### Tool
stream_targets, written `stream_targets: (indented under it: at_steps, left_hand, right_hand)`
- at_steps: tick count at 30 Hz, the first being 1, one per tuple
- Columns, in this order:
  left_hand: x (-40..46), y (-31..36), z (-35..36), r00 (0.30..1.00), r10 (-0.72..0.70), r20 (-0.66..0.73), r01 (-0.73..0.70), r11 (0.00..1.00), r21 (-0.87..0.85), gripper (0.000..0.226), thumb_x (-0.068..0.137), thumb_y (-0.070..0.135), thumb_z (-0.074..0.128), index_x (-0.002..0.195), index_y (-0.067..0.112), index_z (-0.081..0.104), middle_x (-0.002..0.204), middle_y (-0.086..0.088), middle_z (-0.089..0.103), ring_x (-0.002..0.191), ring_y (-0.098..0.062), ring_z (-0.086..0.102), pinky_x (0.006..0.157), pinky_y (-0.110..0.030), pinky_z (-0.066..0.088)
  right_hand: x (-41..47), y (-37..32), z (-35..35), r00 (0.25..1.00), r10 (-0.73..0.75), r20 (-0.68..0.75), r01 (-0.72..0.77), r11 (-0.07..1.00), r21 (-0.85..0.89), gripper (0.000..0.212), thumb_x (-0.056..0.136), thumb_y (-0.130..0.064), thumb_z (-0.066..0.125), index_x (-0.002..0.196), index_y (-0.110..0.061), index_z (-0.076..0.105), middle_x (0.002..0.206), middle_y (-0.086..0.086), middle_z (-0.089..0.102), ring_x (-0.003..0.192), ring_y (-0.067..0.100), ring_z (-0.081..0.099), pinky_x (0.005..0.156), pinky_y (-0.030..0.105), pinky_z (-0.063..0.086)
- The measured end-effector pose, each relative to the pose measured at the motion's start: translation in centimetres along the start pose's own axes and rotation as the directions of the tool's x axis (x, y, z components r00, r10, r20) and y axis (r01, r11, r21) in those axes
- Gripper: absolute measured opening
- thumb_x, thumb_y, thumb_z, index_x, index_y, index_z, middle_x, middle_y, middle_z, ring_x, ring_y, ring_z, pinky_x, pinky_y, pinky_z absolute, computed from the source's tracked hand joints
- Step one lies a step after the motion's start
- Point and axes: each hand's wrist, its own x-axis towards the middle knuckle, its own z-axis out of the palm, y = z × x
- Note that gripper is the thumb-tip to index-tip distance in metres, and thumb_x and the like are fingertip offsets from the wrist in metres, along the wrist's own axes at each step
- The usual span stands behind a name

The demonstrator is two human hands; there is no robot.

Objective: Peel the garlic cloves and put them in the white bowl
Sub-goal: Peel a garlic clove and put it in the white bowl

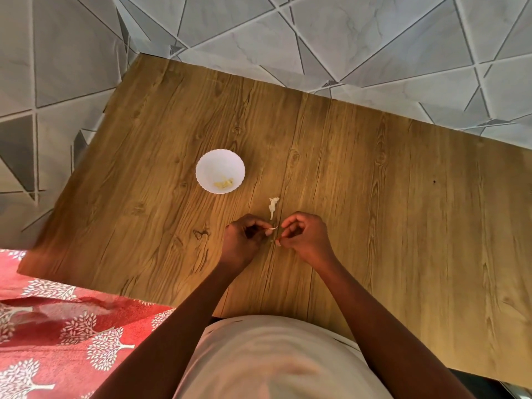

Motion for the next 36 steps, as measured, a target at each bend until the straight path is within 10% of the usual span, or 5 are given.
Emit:
stream_targets:
  at_steps: [10,30,36]
  left_hand:
    - [0.1,-0.7,0.2,1.000,0.014,0.006,-0.014,1.000,0.013,0.016,0.084,0.003,0.081,0.093,0.017,0.078,0.092,0.008,0.073,0.086,-0.011,0.069,0.079,-0.030,0.057]
    - [0.1,-0.6,0.0,0.998,0.059,0.018,-0.059,0.998,0.000,0.014,0.083,0.006,0.082,0.094,0.014,0.079,0.092,0.005,0.073,0.085,-0.013,0.070,0.076,-0.030,0.058]
    - [0.2,-0.5,-0.1,0.999,0.035,0.034,-0.034,0.999,-0.026,0.015,0.083,0.000,0.080,0.092,0.012,0.079,0.090,0.004,0.073,0.085,-0.013,0.069,0.075,-0.024,0.054]
  right_hand:
    - [-0.1,0.2,-0.6,0.999,0.026,0.029,-0.031,0.986,0.164,0.023,0.088,0.014,0.064,0.099,-0.004,0.073,0.088,0.007,0.078,0.079,0.019,0.077,0.068,0.024,0.059]
    - [0.2,-0.5,0.4,0.992,-0.122,0.037,0.126,0.986,-0.109,0.005,0.089,-0.016,0.076,0.093,-0.018,0.078,0.072,-0.014,0.069,0.068,0.000,0.065,0.068,0.016,0.049]
    - [0.2,-0.6,0.9,0.995,-0.062,0.074,0.070,0.992,-0.105,0.002,0.091,-0.017,0.073,0.092,-0.016,0.074,0.078,-0.002,0.072,0.075,0.013,0.069,0.073,0.031,0.055]
